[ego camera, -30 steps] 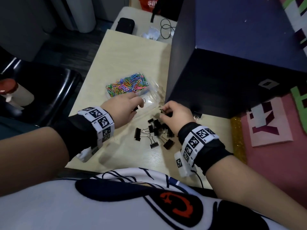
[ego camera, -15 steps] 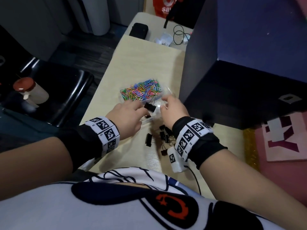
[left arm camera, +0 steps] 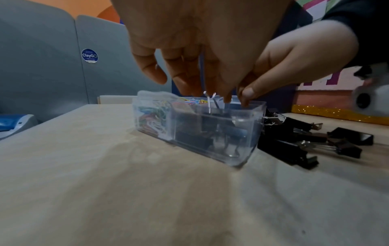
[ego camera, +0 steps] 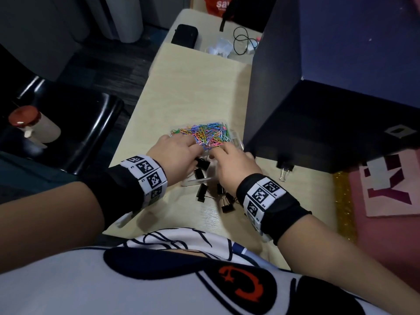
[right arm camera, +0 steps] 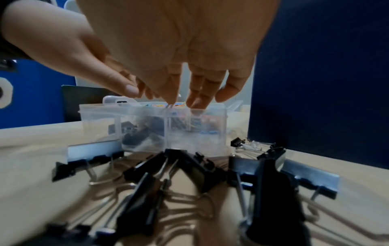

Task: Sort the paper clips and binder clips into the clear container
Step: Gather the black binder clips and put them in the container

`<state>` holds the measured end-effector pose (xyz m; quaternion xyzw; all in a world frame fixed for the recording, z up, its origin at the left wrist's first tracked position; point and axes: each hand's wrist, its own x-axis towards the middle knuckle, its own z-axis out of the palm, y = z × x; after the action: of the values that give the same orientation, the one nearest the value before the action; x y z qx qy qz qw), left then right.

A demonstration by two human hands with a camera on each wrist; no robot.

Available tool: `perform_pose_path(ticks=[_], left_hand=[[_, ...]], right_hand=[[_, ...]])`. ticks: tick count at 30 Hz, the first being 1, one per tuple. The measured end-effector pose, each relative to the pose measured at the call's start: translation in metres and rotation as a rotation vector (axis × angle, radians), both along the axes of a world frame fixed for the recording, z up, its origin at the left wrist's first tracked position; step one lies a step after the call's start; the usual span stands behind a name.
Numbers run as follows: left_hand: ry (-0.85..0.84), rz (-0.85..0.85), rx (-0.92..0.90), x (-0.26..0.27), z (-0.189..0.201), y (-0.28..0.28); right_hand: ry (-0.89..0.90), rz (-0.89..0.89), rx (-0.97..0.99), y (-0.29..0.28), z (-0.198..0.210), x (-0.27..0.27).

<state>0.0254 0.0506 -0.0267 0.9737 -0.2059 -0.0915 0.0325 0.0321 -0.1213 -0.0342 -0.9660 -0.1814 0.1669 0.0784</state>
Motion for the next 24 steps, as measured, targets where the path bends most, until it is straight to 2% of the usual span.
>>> perform_pose_path(ticks=[4, 9, 12, 18, 24], left_hand=[[-0.006, 0.055, 0.029, 0.007, -0.008, -0.003], [-0.009, 0.049, 0.027, 0.012, -0.019, 0.001], [0.004, 0.043, 0.043, 0.015, -0.023, 0.001], [0.015, 0.048, 0.085, 0.013, -0.024, -0.004], [0.015, 0.057, 0.061, 0.009, -0.022, -0.006]], right_hand=[[-0.037, 0.018, 0.040, 0.004, 0.000, -0.005], [0.004, -0.058, -0.160, 0.001, 0.007, 0.002], [0.035, -0.041, -0.269, 0.005, 0.005, 0.000], [0.075, -0.059, -0.348, 0.012, 0.003, 0.006], [0.164, -0.188, -0.362, 0.016, 0.002, 0.012]])
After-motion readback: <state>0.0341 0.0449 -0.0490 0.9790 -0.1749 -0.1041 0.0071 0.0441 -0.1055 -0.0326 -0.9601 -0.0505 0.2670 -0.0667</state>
